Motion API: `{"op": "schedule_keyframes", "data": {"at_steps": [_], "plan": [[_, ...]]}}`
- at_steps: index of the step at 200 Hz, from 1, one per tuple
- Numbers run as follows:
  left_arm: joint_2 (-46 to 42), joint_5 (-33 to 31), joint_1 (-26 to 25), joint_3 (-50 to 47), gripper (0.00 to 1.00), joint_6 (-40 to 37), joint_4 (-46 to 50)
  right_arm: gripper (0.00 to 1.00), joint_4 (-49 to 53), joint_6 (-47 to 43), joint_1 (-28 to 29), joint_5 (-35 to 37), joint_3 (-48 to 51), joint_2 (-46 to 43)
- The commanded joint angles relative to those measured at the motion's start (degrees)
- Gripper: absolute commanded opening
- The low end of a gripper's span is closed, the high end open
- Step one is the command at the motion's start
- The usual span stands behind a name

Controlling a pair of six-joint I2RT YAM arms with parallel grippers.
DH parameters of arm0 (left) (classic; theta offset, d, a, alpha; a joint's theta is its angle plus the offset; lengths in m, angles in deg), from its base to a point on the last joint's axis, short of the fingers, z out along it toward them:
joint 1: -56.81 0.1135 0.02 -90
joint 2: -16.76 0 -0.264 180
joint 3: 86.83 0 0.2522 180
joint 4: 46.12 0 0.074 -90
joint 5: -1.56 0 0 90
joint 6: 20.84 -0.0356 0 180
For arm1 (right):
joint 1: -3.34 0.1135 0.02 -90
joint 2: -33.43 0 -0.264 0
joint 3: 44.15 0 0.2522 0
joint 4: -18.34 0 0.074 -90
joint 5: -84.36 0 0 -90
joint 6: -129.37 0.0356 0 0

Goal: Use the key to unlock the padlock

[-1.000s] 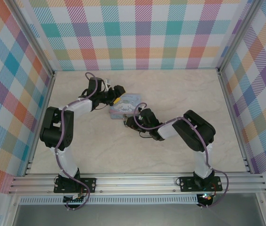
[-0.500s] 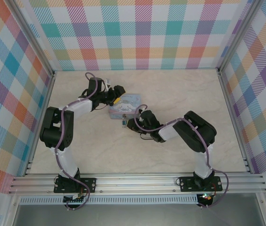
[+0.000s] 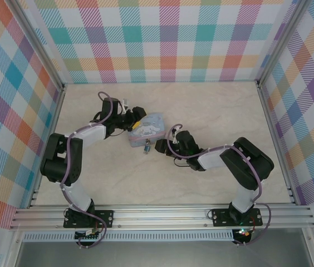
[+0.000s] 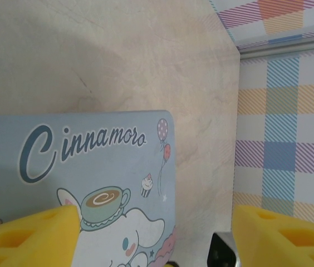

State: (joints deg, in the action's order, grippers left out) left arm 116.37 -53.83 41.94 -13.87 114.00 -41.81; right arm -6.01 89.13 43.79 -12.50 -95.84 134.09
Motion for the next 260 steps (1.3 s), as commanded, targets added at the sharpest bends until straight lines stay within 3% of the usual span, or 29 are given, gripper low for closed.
{"op": "schedule_keyframes", "data": {"at_steps": [1,56,88,133,170,260], "plan": [[-3.1,-1.1,-1.1,-2.8,0.72,1.3,0.7,0.58,-2.1,-2.1,-1.8,-3.1,-1.8,0.1],[-5.2,-1.9,-2.1,-5.6,0.73,2.2,0.6,0.61,-5.4,-3.8,-5.4,-8.7,-6.1,3.1],[-6.3,-3.0,-2.2,-6.5,0.73,2.7,0.5,0.61,-5.0,-1.4,-5.6,-6.2,-2.6,-0.3],[-7.4,-4.1,-2.4,-7.2,0.72,3.4,0.1,0.57,-2.5,4.2,-0.8,-0.6,3.5,-4.9],[-7.1,-4.3,-2.4,-7.1,0.72,3.4,0.3,0.51,-7.6,10.0,3.7,2.0,3.5,-0.4],[-5.9,-3.8,-2.5,-7.0,0.72,4.1,-1.4,0.37,-11.5,14.6,5.9,2.9,0.2,8.7]]}}
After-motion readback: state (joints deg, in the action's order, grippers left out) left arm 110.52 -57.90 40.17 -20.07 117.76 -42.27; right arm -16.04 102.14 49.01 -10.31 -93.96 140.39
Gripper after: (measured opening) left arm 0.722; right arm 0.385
